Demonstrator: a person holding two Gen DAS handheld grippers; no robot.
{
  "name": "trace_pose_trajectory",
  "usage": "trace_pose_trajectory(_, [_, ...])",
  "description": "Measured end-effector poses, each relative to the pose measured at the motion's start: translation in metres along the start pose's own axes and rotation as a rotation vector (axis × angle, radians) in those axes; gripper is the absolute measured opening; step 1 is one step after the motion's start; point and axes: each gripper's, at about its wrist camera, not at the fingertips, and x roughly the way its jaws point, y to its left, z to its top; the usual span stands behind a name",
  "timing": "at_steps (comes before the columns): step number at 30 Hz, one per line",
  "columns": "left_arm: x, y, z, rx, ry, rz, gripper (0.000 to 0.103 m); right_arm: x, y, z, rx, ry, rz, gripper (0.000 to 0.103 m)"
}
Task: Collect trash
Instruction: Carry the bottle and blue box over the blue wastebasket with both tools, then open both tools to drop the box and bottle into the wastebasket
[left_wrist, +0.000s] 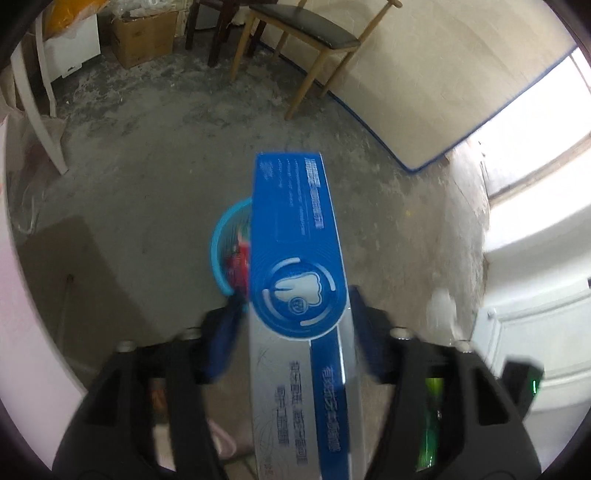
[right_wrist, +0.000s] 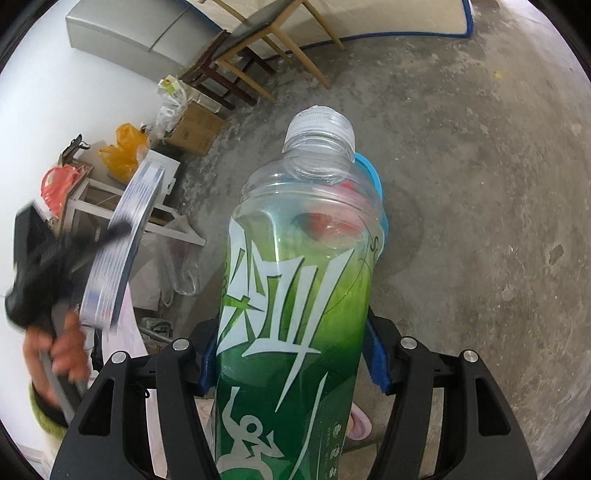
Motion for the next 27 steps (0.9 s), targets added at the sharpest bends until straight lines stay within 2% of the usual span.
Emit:
trace_pose_trajectory(2, [0.016, 0.003, 0.011, -0.031, -0.026, 0.043, 0.074, 0.003, -0.001, 0.000, -0.001, 0.003, -0.009, 0.061])
trace_pose_trajectory(6, [0.025, 0.016, 0.002, -0.066, 0.009, 0.044, 0.074, 0.008, -0.006, 0.001, 0.003, 0.013, -0.021, 0.061])
trace_pose_trajectory(10, [0.005, 0.023, -0.013, -0.003, -0.004, 0.077, 0.074, 0.019, -0.009, 0.003, 0.011, 0.038, -0.038, 0.061])
trace_pose_trajectory(17, [-0.061, 0.040, -0.043, 0.057, -0.062, 0.058, 0.074, 0.038, 0.000, 0.006, -0.024, 0.069, -0.052, 0.061])
trace_pose_trajectory(20, [-0.095, 0.050, -0.065, 0.084, -0.106, 0.064, 0.075, 0.060, 0.006, 0.014, -0.040, 0.104, -0.044, 0.061])
trace_pose_trajectory(23, [-0.127, 0.071, -0.086, 0.071, -0.153, 0.102, 0.078, 0.093, 0.014, 0.034, -0.075, 0.139, -0.066, 0.061])
trace_pose_trajectory(27, [-0.169, 0.101, -0.126, 0.032, -0.202, 0.172, 0.079, 0.160, 0.028, 0.085, -0.125, 0.180, -0.102, 0.062])
